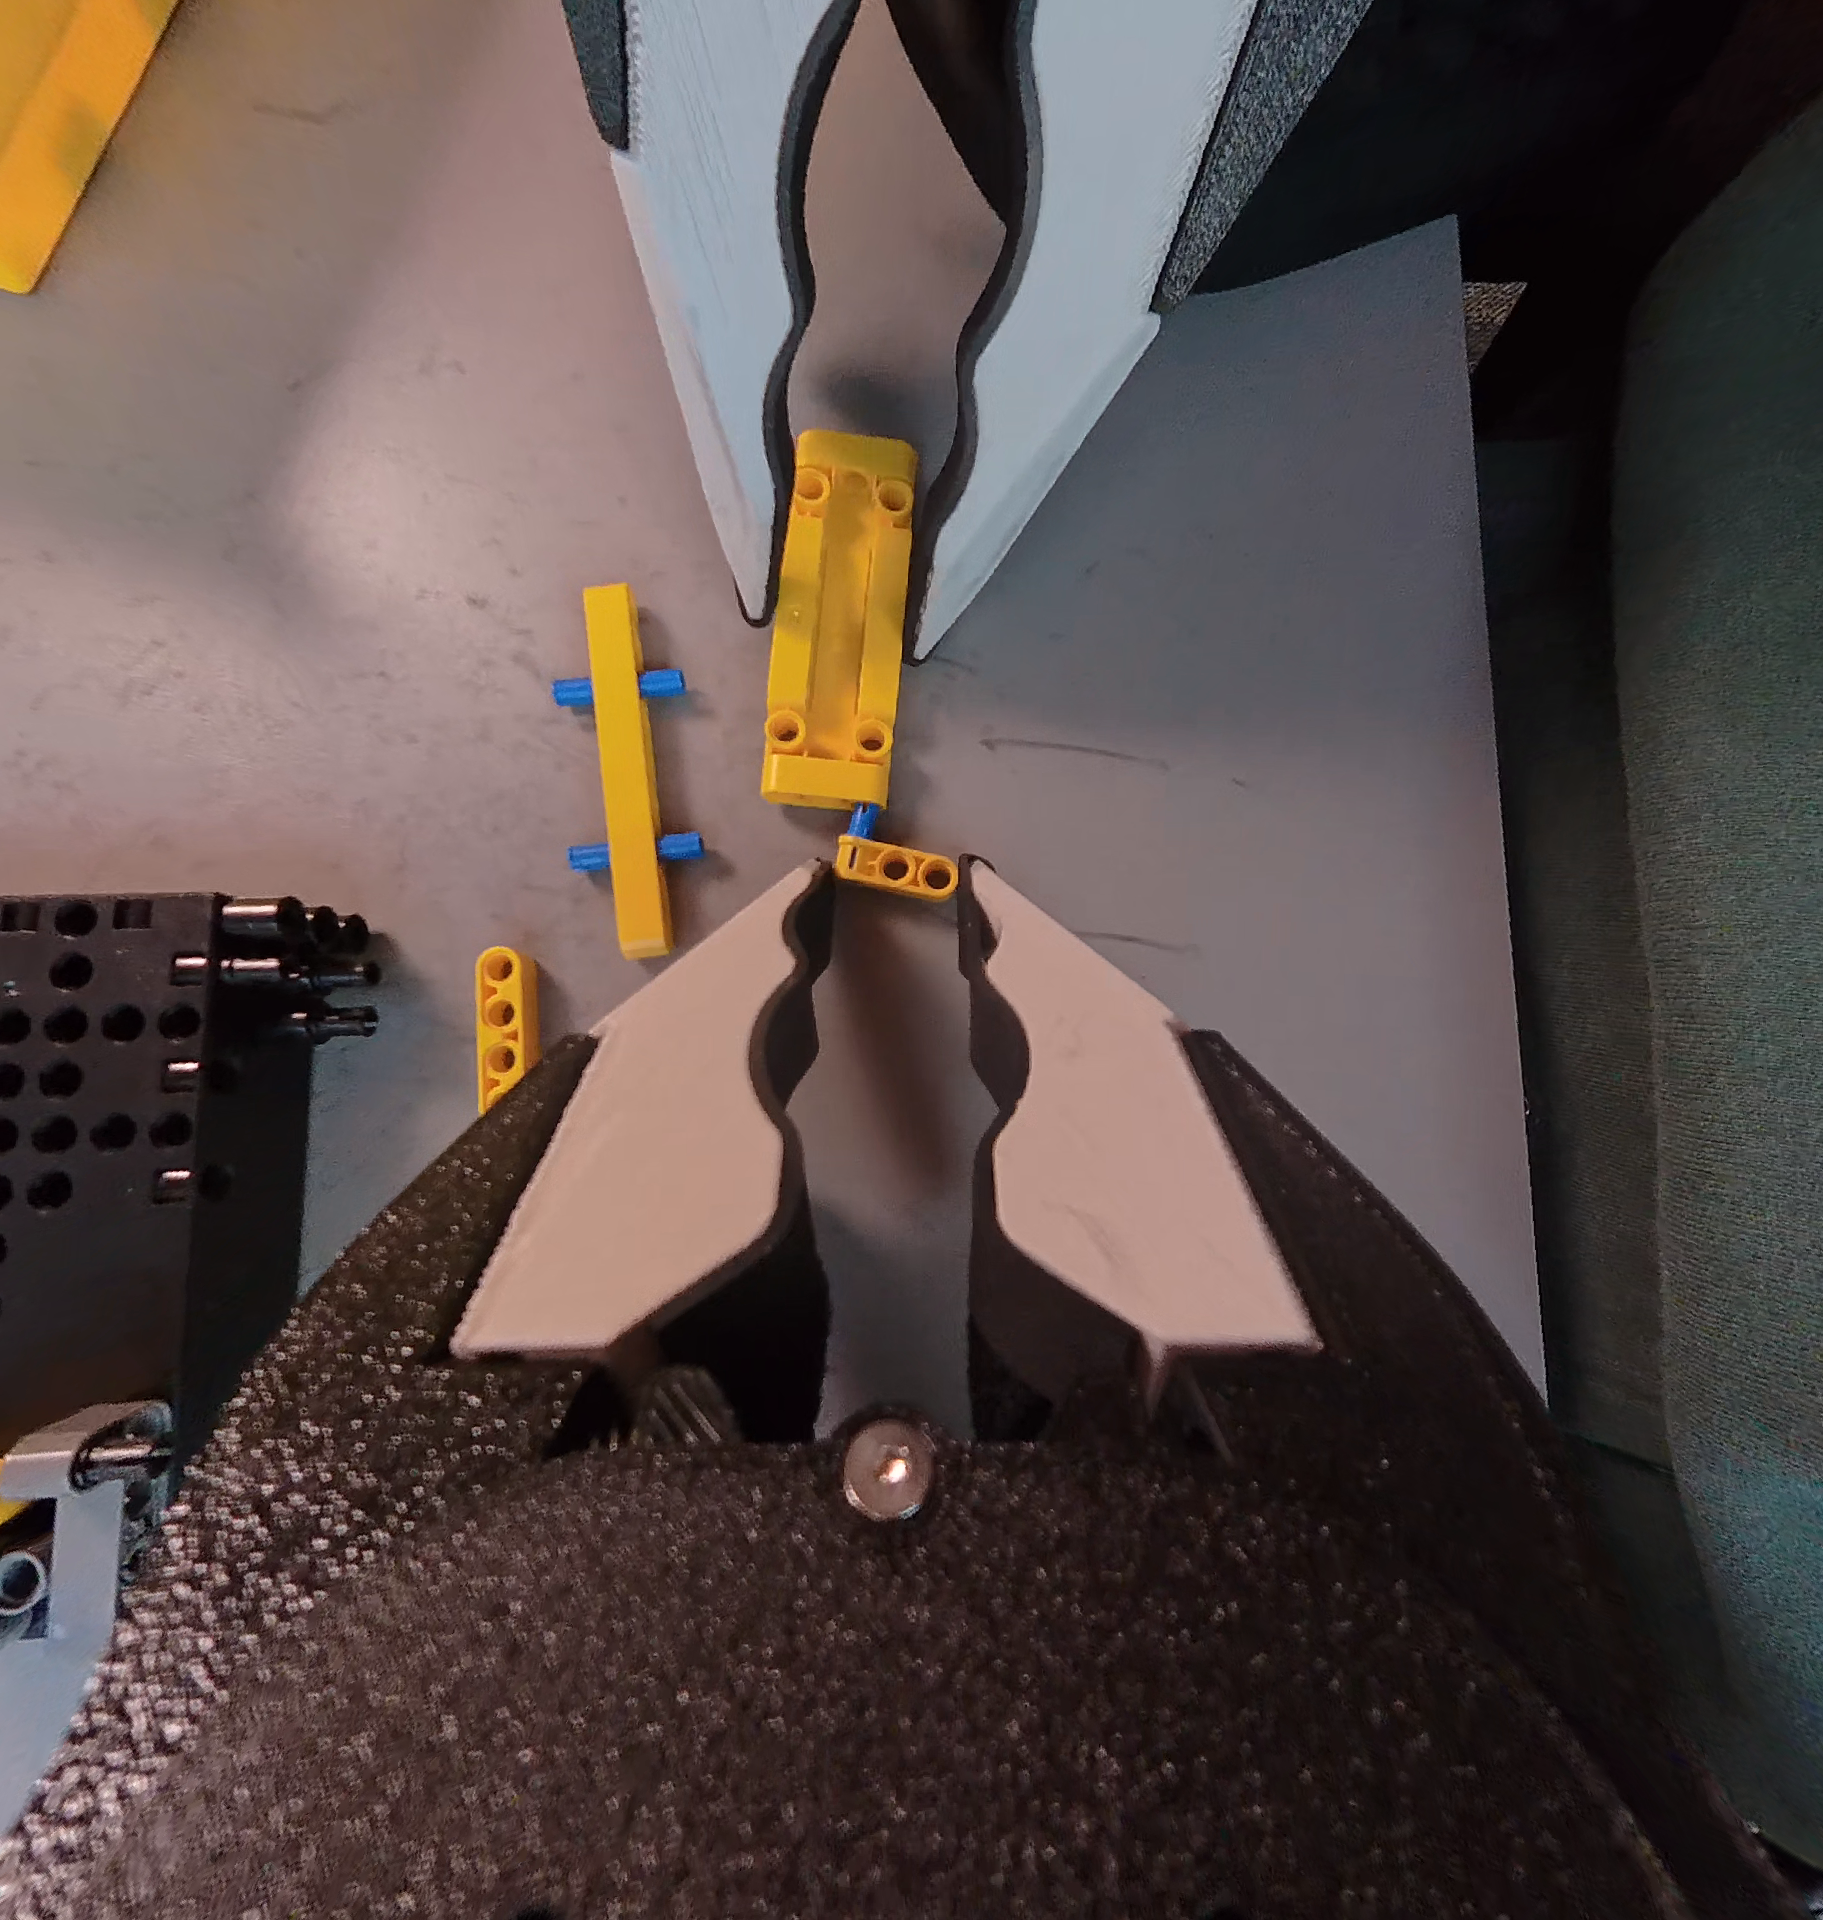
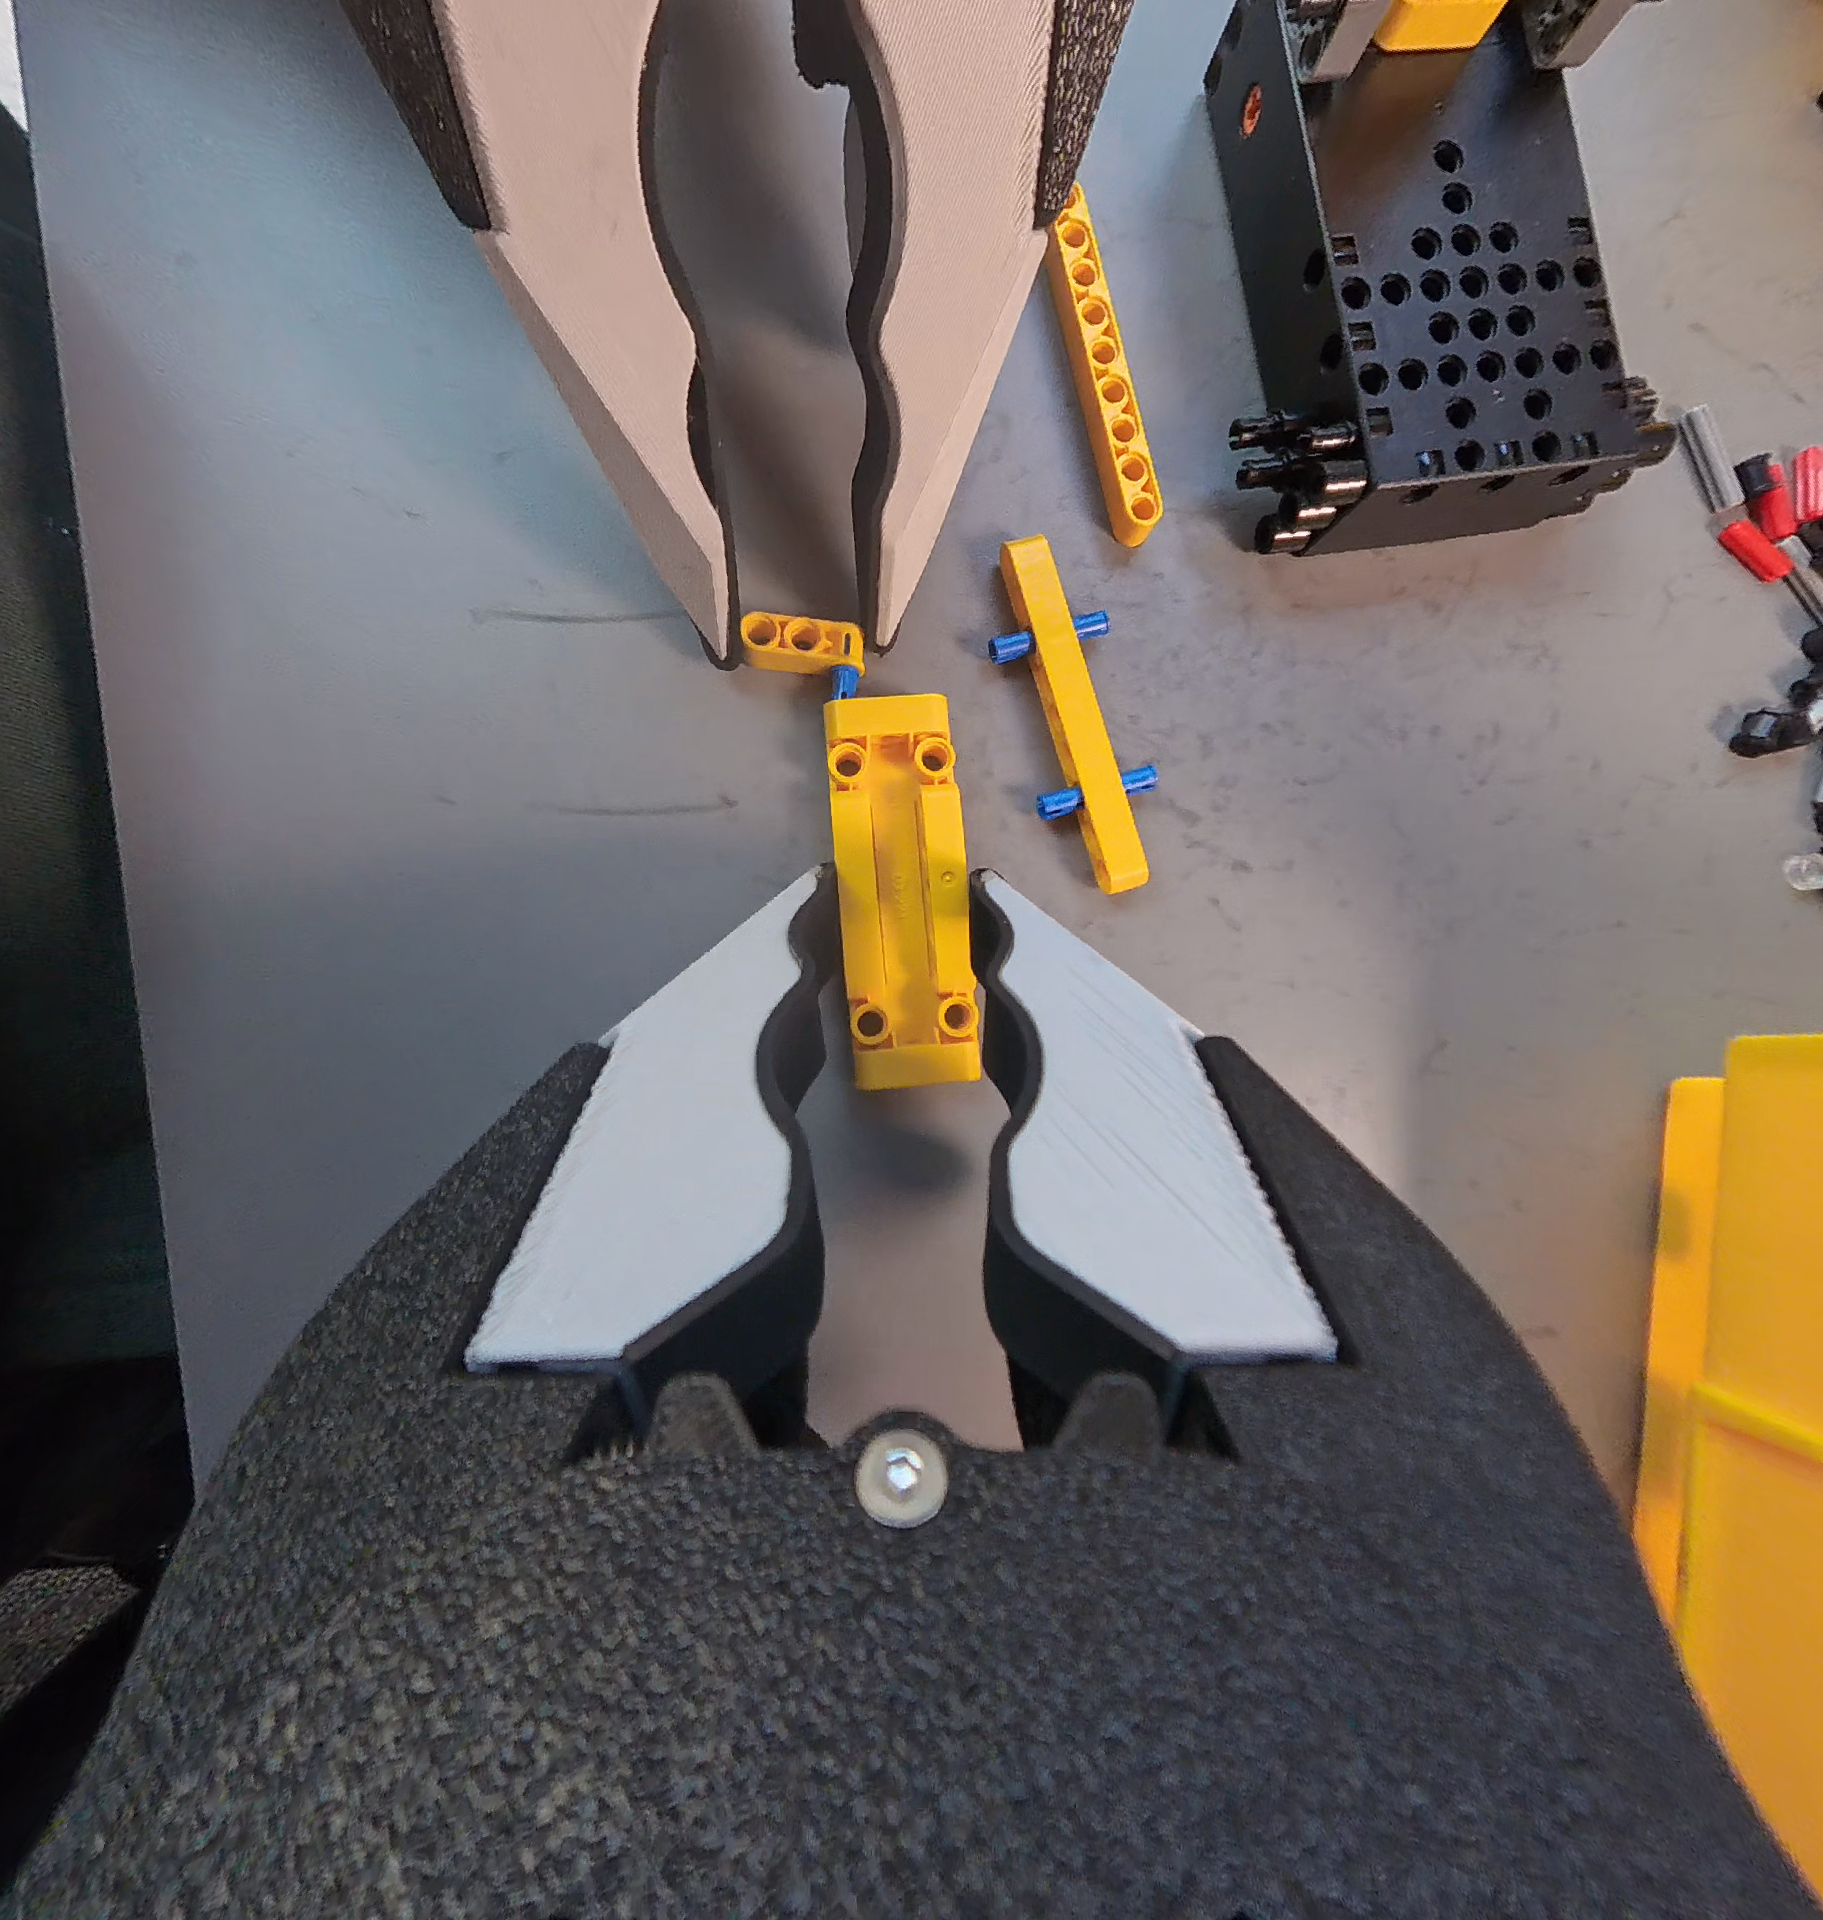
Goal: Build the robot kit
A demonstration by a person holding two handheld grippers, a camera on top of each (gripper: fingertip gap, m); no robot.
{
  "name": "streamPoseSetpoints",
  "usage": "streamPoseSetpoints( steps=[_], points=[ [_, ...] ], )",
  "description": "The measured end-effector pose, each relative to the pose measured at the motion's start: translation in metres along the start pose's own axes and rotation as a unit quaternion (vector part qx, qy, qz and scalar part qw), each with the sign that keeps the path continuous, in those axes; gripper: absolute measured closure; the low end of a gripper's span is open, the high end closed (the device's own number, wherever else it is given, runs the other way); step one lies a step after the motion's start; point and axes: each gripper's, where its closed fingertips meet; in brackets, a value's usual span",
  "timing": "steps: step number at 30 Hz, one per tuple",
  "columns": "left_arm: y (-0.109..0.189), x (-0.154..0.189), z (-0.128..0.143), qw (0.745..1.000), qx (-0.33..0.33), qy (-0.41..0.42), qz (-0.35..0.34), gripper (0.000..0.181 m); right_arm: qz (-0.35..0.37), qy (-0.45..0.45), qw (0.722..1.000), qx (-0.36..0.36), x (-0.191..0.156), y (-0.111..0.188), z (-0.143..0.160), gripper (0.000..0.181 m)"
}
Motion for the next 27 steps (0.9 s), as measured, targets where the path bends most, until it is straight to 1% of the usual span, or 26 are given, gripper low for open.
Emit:
streamPoseSetpoints(
  steps=[1, 3, 5, 9, 12, 19, 22, 27],
  points=[
    [0.000, 0.000, 0.000, 1.000, 0.000, 0.000, 0.000, 0.158, -0.006, 0.003, 1.000, 0.002, -0.001, 0.000, -0.001, 0.156],
    [0.000, 0.000, 0.000, 1.000, 0.000, -0.001, 0.000, 0.158, -0.024, 0.003, 1.000, 0.008, -0.005, -0.002, -0.004, 0.148],
    [0.000, 0.000, 0.000, 1.000, 0.001, 0.000, 0.000, 0.158, -0.031, 0.003, 0.999, 0.009, -0.004, -0.004, -0.006, 0.147],
    [0.000, 0.000, 0.000, 1.000, 0.000, 0.002, -0.002, 0.158, -0.043, 0.008, 0.999, 0.010, -0.005, -0.007, -0.010, 0.152],
    [-0.002, 0.003, -0.002, 1.000, -0.001, 0.002, 0.002, 0.158, -0.045, -0.008, 0.999, 0.019, -0.004, -0.011, -0.014, 0.157],
    [-0.004, 0.004, -0.003, 1.000, 0.001, -0.007, -0.012, 0.159, -0.043, -0.017, 0.999, 0.026, -0.004, -0.011, -0.015, 0.158],
    [-0.004, 0.003, -0.003, 1.000, 0.004, 0.012, -0.022, 0.159, -0.031, -0.027, 0.999, 0.026, -0.004, -0.011, -0.014, 0.158],
    [-0.004, 0.003, -0.004, 1.000, 0.002, 0.023, -0.016, 0.159, -0.030, -0.033, 0.998, 0.032, -0.004, -0.011, -0.014, 0.159]
  ],
)
Point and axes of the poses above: each gripper's, where its closed fingertips meet, y back along the fingers, z out of its underside, x = y × z across the jaws, and after that the axes turned 9 degrees about y, right-handed
